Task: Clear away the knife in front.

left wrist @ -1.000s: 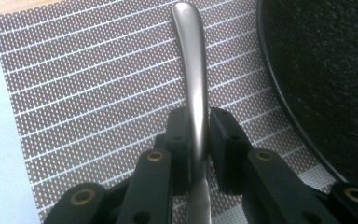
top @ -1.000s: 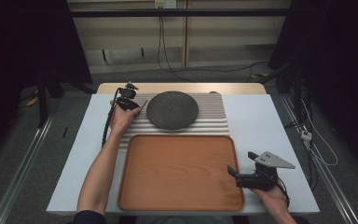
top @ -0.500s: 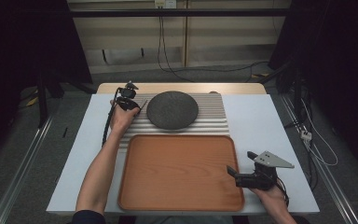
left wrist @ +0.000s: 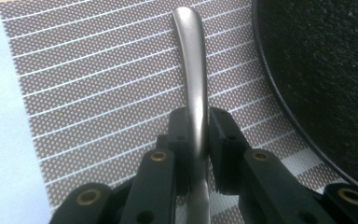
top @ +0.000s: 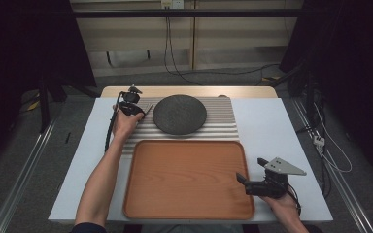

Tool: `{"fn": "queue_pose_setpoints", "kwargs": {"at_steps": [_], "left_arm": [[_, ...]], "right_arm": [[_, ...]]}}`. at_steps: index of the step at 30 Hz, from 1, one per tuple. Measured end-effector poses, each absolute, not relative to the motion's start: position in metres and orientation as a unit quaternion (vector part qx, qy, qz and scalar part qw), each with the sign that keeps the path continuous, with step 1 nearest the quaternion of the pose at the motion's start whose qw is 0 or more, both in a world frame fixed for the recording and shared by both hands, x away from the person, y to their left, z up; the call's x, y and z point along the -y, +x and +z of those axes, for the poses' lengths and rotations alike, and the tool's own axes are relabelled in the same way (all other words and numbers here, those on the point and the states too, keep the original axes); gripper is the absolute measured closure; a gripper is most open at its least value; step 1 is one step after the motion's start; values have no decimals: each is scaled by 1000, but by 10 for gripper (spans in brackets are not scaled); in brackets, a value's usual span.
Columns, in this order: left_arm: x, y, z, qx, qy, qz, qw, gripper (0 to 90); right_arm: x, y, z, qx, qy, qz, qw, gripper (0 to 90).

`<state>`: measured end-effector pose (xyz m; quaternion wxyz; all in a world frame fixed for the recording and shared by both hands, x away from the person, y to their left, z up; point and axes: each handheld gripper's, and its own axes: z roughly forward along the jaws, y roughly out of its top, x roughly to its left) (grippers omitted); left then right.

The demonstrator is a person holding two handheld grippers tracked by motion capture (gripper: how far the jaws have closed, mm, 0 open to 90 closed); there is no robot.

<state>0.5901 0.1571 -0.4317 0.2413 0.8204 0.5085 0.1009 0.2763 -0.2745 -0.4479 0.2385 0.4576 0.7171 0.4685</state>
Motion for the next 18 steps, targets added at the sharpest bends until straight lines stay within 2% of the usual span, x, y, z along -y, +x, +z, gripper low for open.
{"fn": "queue_pose_setpoints", "kwargs": {"at_steps": [18], "left_arm": [[-164,572,-418,-486,828,110,256,800]], "right_arm": [[273,277,-448,-718,459,466,240,20]]}}
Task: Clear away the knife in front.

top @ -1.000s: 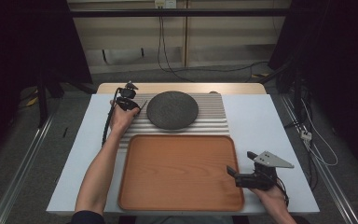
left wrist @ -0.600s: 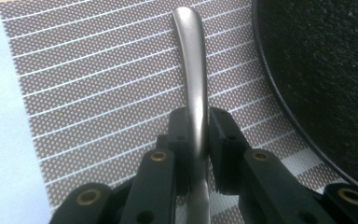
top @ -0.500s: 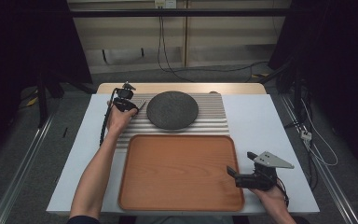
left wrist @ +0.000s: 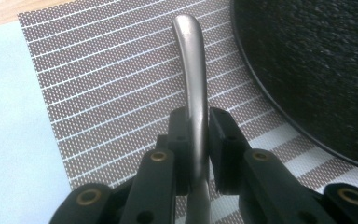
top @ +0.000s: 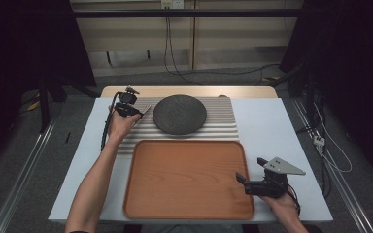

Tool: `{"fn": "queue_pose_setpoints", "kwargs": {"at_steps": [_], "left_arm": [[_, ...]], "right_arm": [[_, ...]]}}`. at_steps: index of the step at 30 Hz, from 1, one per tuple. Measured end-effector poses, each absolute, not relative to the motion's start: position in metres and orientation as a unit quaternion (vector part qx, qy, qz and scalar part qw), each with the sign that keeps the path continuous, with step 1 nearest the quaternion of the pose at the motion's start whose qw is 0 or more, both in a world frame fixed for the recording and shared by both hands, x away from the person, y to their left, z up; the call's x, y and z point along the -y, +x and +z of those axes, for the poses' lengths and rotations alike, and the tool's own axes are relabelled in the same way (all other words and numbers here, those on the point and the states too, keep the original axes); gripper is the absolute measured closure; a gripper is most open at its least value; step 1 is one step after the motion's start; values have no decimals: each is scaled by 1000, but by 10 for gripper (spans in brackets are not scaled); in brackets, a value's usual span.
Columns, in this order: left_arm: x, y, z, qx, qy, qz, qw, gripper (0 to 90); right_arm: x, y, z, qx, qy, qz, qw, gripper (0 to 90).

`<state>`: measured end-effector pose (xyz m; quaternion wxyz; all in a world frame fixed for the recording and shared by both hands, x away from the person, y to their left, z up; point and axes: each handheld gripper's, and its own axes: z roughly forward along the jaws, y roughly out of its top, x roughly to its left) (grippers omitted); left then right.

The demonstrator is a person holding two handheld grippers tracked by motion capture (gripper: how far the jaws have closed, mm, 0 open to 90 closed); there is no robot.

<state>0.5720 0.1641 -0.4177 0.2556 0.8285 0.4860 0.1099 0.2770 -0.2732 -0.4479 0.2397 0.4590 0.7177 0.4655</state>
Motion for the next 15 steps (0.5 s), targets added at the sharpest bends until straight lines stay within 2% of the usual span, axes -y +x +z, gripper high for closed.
{"fn": "queue_pose_setpoints", "kwargs": {"at_steps": [15], "left_arm": [[-162,545,-398,-456,834,120,286,800]], "right_arm": [[273,277,-448,-717,461,466,237,20]]}}
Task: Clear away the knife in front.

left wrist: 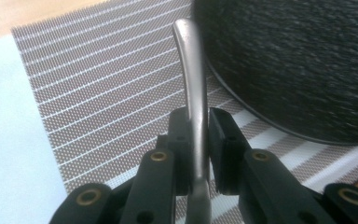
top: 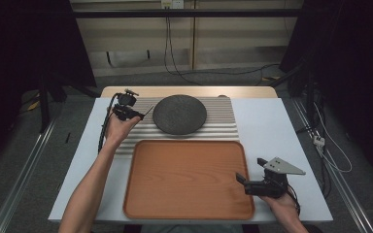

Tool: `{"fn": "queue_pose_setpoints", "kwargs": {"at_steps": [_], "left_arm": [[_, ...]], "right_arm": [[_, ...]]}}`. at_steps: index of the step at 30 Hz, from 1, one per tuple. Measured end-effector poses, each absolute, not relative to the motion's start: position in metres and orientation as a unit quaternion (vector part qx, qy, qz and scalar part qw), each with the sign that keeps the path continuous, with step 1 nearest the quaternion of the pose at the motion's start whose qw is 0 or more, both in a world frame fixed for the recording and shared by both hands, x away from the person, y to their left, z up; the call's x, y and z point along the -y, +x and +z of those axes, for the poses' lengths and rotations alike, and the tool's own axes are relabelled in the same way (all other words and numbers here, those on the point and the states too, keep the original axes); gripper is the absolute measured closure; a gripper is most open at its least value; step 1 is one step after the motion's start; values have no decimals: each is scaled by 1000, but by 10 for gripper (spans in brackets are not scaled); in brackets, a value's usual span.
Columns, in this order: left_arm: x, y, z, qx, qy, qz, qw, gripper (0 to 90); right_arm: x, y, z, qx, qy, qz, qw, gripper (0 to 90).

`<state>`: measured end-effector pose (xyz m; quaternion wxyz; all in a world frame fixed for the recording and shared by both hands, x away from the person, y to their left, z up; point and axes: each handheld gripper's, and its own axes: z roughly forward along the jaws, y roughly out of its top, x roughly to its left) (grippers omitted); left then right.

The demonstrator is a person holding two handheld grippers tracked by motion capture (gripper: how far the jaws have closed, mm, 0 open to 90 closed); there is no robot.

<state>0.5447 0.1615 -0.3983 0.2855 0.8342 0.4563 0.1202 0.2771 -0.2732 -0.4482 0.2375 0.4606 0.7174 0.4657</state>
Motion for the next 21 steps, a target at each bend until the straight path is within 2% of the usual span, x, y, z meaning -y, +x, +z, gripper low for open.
{"fn": "queue_pose_setpoints", "kwargs": {"at_steps": [7,21], "left_arm": [[-160,530,-385,-437,838,127,302,800],[-154,501,-387,-409,846,133,314,800]], "right_arm": [[273,277,-448,-717,461,465,239,20],[273,277,-448,-719,458,465,239,20]]}}
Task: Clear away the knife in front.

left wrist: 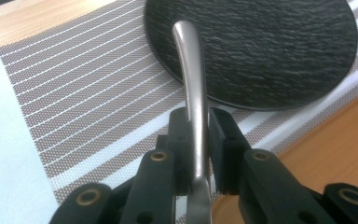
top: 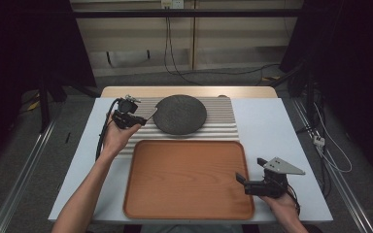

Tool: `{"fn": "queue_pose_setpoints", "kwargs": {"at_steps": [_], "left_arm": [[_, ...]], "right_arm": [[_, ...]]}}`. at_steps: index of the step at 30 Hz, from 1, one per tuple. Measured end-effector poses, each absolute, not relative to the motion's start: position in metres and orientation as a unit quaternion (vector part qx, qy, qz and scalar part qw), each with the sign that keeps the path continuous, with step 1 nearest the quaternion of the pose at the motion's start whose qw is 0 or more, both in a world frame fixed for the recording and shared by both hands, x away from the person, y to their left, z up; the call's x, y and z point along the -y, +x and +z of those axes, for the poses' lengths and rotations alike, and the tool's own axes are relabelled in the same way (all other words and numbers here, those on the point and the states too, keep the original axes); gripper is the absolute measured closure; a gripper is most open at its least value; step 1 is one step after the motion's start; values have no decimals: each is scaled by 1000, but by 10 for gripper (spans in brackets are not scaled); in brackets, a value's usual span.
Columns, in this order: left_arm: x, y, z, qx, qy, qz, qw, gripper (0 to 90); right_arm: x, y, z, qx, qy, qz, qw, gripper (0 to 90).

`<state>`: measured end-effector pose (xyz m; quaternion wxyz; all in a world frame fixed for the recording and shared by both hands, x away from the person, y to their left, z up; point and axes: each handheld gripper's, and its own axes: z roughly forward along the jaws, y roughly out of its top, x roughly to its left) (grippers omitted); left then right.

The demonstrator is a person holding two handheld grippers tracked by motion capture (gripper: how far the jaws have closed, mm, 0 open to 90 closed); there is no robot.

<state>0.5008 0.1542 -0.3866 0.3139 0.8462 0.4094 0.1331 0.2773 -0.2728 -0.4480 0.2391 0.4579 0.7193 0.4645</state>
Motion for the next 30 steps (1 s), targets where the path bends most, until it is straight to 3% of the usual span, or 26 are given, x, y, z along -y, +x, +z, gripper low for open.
{"fn": "queue_pose_setpoints", "kwargs": {"at_steps": [30], "left_arm": [[-125,437,-392,-382,857,128,321,799]], "right_arm": [[270,279,-448,-722,454,466,237,20]]}}
